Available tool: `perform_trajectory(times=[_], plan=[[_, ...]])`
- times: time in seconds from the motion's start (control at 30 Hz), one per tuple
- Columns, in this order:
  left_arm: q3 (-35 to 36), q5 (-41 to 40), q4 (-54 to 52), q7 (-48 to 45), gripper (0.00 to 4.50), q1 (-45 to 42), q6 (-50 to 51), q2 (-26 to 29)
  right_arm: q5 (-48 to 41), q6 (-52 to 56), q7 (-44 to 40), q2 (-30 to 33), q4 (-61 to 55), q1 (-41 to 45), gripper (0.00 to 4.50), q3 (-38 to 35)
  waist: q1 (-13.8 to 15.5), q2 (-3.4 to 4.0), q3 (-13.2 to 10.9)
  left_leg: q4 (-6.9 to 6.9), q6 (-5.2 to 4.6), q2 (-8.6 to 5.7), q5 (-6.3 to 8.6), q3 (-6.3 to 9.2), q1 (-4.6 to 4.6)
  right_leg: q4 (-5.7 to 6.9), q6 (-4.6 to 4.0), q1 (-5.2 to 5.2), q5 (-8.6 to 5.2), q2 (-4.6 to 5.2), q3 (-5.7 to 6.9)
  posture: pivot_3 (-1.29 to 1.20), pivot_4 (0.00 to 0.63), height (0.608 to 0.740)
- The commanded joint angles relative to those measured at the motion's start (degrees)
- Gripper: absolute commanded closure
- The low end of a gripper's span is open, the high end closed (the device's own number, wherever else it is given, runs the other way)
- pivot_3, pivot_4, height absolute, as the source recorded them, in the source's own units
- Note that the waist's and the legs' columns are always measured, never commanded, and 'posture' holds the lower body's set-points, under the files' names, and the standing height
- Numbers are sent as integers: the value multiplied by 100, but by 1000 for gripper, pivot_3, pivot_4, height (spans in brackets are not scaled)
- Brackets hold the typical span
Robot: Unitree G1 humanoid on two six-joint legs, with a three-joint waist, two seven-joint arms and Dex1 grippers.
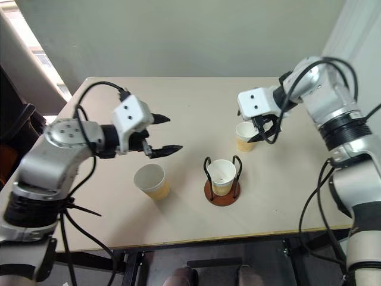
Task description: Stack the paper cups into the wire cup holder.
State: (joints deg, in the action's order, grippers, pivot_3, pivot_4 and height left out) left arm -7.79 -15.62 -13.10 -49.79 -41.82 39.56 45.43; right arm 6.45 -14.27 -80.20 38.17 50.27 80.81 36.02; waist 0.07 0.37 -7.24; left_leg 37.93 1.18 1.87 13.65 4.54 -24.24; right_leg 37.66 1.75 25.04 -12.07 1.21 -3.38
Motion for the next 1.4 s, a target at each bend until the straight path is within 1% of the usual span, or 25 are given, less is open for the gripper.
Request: perform_trajectory(times=[0.03,0.13,0.23,0.3,0.37,0.43,0.47,0.5,0.57,0.63,0.7,0.8,0.87,0.93,1.0,1.07,1.1,1.13,1.17,1.2,1.27,1.37,1.4], plan=[[-85,347,273,563,0,-390,276,-332,551,-286,554,-346,1081,302,25,-121,9,0,0,0,2,1,0,2,-2,1,2,3,1,0,4,0,150,740],[-118,383,253,583,0,-414,346,-439,862,-327,998,-628,1743,347,25,-198,12,0,0,-2,17,2,-9,1,-21,4,10,29,6,0,3,0,150,740],[-107,367,120,556,0,-341,419,-448,1046,-311,1347,-843,2116,328,25,-290,14,0,0,-4,29,2,-14,-1,-30,1,10,40,6,-1,4,0,150,740],[-94,365,31,542,0,-267,478,-407,1161,-300,1447,-968,2259,263,397,-331,14,0,0,-5,39,3,-8,-2,-36,-7,10,45,6,-1,5,0,150,740],[-71,345,-68,513,0,-200,538,-359,1365,-369,1556,-1034,2344,182,929,-272,13,0,0,-5,44,3,-3,-3,-40,-11,10,47,6,-2,5,0,150,740],[-41,326,-152,495,0,-162,592,-328,1410,-366,1651,-1102,2391,153,1596,-357,13,1,0,-5,45,3,-1,-3,-43,-16,10,47,6,-2,5,0,150,740],[-21,316,-190,485,0,-143,614,-307,1428,-373,1664,-1117,2402,148,2012,-394,13,0,0,-4,45,3,-1,-3,-45,-19,10,47,6,-2,6,0,150,740],[-7,312,-219,476,0,-130,630,-287,1470,-394,1711,-1119,2408,144,2324,-402,15,1,0,-2,45,3,-1,-3,-47,-19,10,47,6,-2,6,0,150,740],[8,315,-251,452,0,-116,635,-236,1568,-457,1775,-1089,2409,150,3145,-400,27,0,0,-1,46,3,1,-3,-48,-19,10,47,6,-1,6,0,150,740],[7,328,-254,421,0,-117,589,-200,1566,-510,1634,-1028,2386,203,3889,-484,32,0,0,0,46,3,2,-3,-49,-17,10,46,6,-1,6,0,150,740],[-12,329,-226,324,0,-127,482,-141,1508,-653,1276,-904,2314,317,4478,-598,34,1,0,0,47,3,3,-3,-50,-16,10,47,6,-1,6,0,150,740],[-73,360,-126,86,0,-111,318,30,1264,-823,749,-769,2127,436,4478,-874,35,1,0,0,51,3,5,-2,-51,-14,10,47,6,-1,6,0,150,740],[-53,377,-31,-60,0,-87,114,121,1111,-1023,236,-553,1824,512,4478,-1038,34,1,-1,0,53,3,6,-2,-50,-12,10,47,6,-2,6,0,150,740],[34,304,27,-192,0,-83,-11,173,836,-1019,-303,-371,1437,625,4478,-1273,34,2,-1,-1,54,3,5,-2,-52,-12,10,49,6,-3,7,0,150,740],[220,39,-52,-501,0,-34,-154,246,413,-769,-936,-211,818,718,4478,-1476,28,2,-1,-2,55,3,5,-2,-53,-13,9,50,5,-4,6,0,150,740],[448,-332,-220,-940,0,56,-252,362,-429,-281,-1208,121,-273,630,4478,-1177,26,2,-1,-1,58,6,4,-3,-56,-14,6,51,3,-8,7,0,150,740],[550,-531,-305,-1192,0,119,-292,447,-929,17,-1230,373,-970,518,4478,-905,25,2,-1,-1,65,9,0,-3,-61,-18,2,52,1,-12,8,0,150,740],[634,-716,-377,-1418,0,183,-297,537,-1387,313,-1230,626,-1619,411,4478,-651,24,2,-1,-1,82,11,-10,-3,-66,-21,-1,55,-1,-15,8,0,150,740],[695,-877,-442,-1618,0,252,-282,635,-1778,573,-1230,852,-2170,323,4478,-449,23,1,-1,0,122,13,-34,-3,-68,-23,-5,54,-3,-19,9,0,150,740],[745,-1016,-530,-1861,0,368,-300,784,-2121,791,-1230,1092,-2701,247,4478,-244,22,0,0,0,124,17,-35,-3,-68,-27,-11,52,-8,-23,9,0,150,740],[786,-1123,-619,-2144,0,567,-361,1027,-2413,953,-1230,1403,-3365,141,4478,21,17,1,0,0,124,25,-32,-3,-67,-44,-12,42,-9,-31,8,0,150,740],[838,-1203,-696,-2303,0,814,-365,1251,-2692,1194,-1230,1591,-3932,60,4478,211,8,1,0,2,120,28,-30,-2,-66,-48,-13,42,-9,-32,5,0,150,740],[890,-1275,-776,-2376,0,919,-349,1320,-2741,1236,-1230,1629,-4044,49,4478,263,3,1,0,2,100,29,-22,0,-67,-48,-13,44,-9,-31,5,0,150,740]])
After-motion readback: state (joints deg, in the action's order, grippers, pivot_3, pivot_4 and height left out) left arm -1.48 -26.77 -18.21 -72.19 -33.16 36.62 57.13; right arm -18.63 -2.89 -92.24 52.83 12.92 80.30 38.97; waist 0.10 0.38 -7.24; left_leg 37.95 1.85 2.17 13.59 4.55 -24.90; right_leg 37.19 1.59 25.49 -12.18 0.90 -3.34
